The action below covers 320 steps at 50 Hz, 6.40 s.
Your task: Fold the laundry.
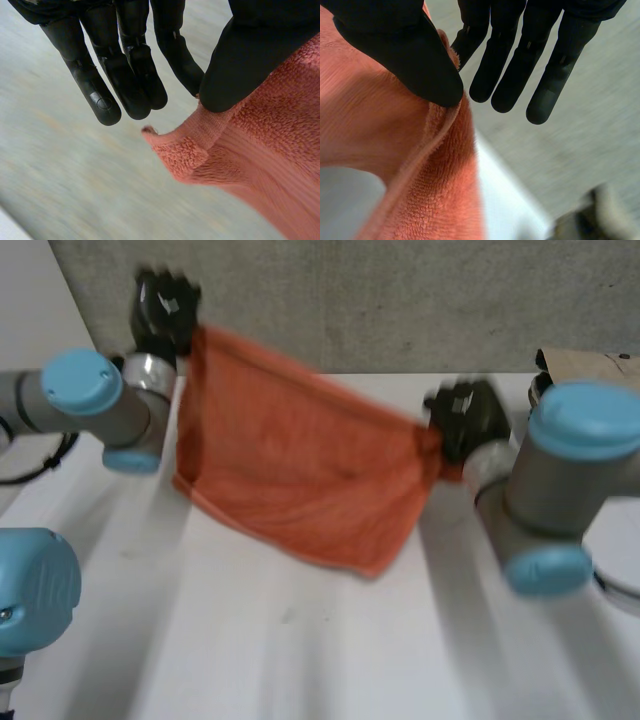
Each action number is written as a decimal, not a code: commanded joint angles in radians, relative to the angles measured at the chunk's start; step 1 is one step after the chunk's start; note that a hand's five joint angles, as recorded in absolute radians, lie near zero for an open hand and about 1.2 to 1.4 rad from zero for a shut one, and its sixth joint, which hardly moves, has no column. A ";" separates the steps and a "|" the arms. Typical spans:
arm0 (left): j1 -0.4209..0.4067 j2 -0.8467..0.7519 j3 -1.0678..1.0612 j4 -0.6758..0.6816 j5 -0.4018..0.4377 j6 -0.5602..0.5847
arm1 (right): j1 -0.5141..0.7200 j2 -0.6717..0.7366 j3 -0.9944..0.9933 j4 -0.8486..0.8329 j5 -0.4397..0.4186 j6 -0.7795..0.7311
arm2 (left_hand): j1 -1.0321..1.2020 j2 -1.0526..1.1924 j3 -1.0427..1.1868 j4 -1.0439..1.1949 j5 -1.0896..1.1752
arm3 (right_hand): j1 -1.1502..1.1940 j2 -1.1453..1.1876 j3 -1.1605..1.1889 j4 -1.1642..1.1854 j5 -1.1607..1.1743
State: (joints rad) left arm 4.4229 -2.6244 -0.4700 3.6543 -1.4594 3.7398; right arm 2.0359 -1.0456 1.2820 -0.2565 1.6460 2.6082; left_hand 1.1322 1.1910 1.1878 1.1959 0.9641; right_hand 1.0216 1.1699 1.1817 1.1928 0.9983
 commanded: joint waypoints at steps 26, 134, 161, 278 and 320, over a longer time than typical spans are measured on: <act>0.043 0.638 -1.028 0.144 0.082 -0.275 | -0.046 -0.008 -0.095 0.154 -0.124 -0.040 | -0.305 -0.363 -0.360 -0.368 -0.311 | 0.375 0.226 0.215 0.203 0.223; 0.009 0.736 -1.457 -0.129 -0.038 -0.158 | -0.150 -0.119 0.396 0.051 -0.149 0.052 | -0.329 -0.388 -0.385 -0.393 -0.336 | -0.189 -0.337 -0.349 -0.360 -0.340; -0.088 0.992 -1.150 -0.494 -0.044 -0.196 | -0.043 -0.143 0.293 0.264 -0.253 0.720 | 0.264 0.205 0.208 0.200 0.258 | -0.847 -0.995 -1.007 -1.018 -0.998; 0.085 0.506 -1.084 -0.071 0.063 -0.002 | -0.206 0.196 -0.184 0.367 -0.101 0.001 | 0.264 0.205 0.208 0.200 0.258 | 0.375 0.226 0.215 0.203 0.223; 0.247 0.797 -1.353 -0.453 0.045 0.123 | -0.241 -0.098 0.242 0.278 -0.178 -0.091 | 0.264 0.205 0.208 0.200 0.258 | 0.375 0.226 0.215 0.203 0.223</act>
State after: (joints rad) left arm 4.6640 -1.9709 -1.7148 3.2170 -1.4088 3.8730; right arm 1.7975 -1.0312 1.4430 0.0038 1.4680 2.5967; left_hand 1.1484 1.1936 1.1883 1.1962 0.9811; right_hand 1.1182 1.1740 1.1846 1.1972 1.0157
